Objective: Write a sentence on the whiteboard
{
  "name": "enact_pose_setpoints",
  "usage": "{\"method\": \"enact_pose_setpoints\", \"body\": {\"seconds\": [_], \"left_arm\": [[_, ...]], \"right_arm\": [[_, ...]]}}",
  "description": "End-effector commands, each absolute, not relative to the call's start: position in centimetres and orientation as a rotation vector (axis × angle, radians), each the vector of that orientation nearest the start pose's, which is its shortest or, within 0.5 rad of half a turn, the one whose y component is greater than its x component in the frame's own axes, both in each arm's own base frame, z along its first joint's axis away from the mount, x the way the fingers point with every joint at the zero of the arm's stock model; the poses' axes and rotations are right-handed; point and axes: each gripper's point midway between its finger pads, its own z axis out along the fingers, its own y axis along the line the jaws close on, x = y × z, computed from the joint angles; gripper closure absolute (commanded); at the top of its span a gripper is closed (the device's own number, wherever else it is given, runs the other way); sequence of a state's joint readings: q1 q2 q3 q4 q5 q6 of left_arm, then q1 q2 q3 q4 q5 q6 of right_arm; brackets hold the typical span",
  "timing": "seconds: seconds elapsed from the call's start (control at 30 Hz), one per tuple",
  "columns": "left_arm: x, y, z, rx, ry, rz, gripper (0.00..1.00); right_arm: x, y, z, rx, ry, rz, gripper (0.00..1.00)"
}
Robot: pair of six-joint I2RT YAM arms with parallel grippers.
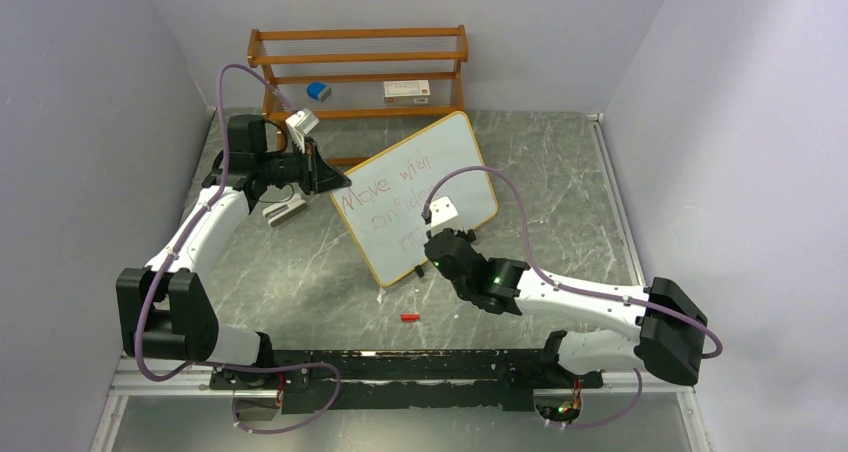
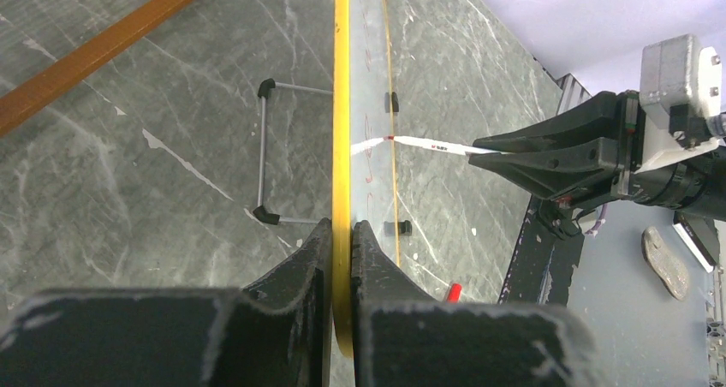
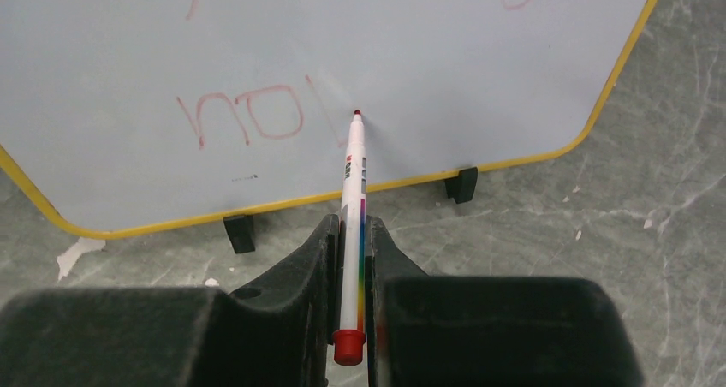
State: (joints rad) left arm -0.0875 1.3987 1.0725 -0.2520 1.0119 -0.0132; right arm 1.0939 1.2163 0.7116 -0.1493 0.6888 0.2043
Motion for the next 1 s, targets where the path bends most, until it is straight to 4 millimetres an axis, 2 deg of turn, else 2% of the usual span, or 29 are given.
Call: {"method": "enact_pose_setpoints", "body": {"seconds": [0.0, 0.3, 0.7, 0.97], "left_arm": [[33.5, -17.4, 21.3, 0.682, 1.952, -1.058, 0.95], [33.6, -17.3, 21.3, 0.68, 1.953, -1.054, 0.95], [33.6, -17.3, 21.3, 0.68, 1.955, -1.051, 0.95], [33.6, -17.3, 21.2, 0.68, 1.955, -1.052, 0.95]], "right_arm": [[25.3, 24.9, 15.8, -0.498, 1.92, 0.082, 1.0], [25.8, 25.0, 16.0, -0.498, 1.92, 0.084, 1.0], [24.5, 23.1, 13.4, -0.5, 1.994, 0.059, 1.0], [24.0, 22.1, 12.5, -0.486, 2.016, 0.046, 1.0]]}}
